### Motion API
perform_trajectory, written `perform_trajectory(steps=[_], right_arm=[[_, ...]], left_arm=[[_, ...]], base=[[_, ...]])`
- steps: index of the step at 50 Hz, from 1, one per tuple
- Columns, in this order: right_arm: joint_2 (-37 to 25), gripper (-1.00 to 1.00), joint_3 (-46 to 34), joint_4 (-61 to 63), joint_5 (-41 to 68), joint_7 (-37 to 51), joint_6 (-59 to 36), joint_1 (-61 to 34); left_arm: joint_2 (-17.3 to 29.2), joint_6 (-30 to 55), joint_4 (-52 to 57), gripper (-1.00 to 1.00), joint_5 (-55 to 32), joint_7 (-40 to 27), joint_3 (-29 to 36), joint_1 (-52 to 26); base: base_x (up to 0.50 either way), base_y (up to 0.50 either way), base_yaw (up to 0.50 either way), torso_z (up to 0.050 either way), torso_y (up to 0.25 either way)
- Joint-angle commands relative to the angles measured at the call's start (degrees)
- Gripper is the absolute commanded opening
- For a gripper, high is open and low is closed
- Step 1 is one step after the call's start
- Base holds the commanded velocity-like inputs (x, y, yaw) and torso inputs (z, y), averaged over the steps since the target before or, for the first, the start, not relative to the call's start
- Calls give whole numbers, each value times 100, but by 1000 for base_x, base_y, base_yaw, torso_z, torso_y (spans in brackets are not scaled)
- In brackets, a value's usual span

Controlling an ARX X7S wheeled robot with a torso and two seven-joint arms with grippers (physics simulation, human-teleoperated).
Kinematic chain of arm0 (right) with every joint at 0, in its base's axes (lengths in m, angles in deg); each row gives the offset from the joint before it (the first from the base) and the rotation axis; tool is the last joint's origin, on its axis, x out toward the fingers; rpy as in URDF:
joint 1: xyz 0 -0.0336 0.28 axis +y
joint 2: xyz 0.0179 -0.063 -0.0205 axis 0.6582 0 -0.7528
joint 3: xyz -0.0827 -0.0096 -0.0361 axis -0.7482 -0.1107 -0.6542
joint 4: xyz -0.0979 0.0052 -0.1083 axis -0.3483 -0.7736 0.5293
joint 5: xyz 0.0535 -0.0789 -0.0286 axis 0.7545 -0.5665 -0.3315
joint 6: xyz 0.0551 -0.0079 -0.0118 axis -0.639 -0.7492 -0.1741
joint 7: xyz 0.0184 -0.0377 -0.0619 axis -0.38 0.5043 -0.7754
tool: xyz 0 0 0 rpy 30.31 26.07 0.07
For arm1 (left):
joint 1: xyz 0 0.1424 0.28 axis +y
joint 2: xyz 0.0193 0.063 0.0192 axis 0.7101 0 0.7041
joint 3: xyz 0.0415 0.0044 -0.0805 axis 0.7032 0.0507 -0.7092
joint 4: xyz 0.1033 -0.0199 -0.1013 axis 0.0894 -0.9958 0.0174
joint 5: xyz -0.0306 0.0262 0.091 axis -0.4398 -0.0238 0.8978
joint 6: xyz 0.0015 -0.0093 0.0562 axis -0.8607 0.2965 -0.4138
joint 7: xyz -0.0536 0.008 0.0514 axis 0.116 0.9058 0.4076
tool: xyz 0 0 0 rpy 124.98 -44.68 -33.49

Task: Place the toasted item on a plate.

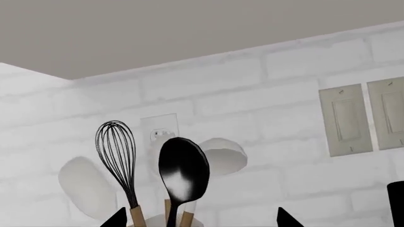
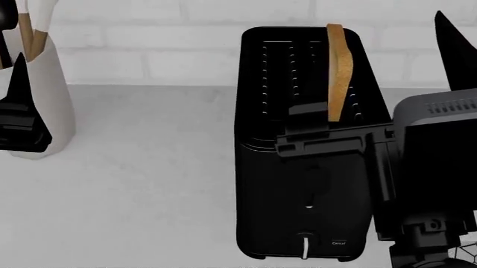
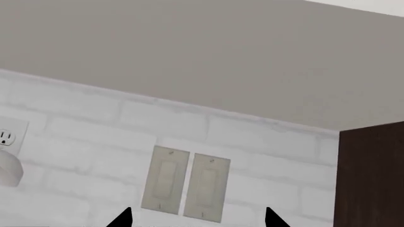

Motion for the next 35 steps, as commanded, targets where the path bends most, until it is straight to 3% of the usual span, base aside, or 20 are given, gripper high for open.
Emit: perform_trajectory(steps=[1, 16, 28, 35], right_arm=[[118, 100, 119, 56, 173, 91, -192, -63], [237, 100, 64, -29, 782, 452, -2793, -1841], [691, 100, 343, -484, 1131, 614, -4094, -2652], [203, 100, 288, -1488, 3722, 2706, -4149, -3297]], left_arm=[[2, -27, -36, 100, -10, -11, 27, -7], [-8, -73, -91, 100, -38, -19, 43, -25], [-2, -149, -121, 100, -37, -31, 68, 45], [-9, -188, -169, 100, -26, -32, 124, 38]], base=[[0, 0, 0, 0, 0], [0, 0, 0, 0, 0], [0, 0, 0, 0, 0], [0, 0, 0, 0, 0]])
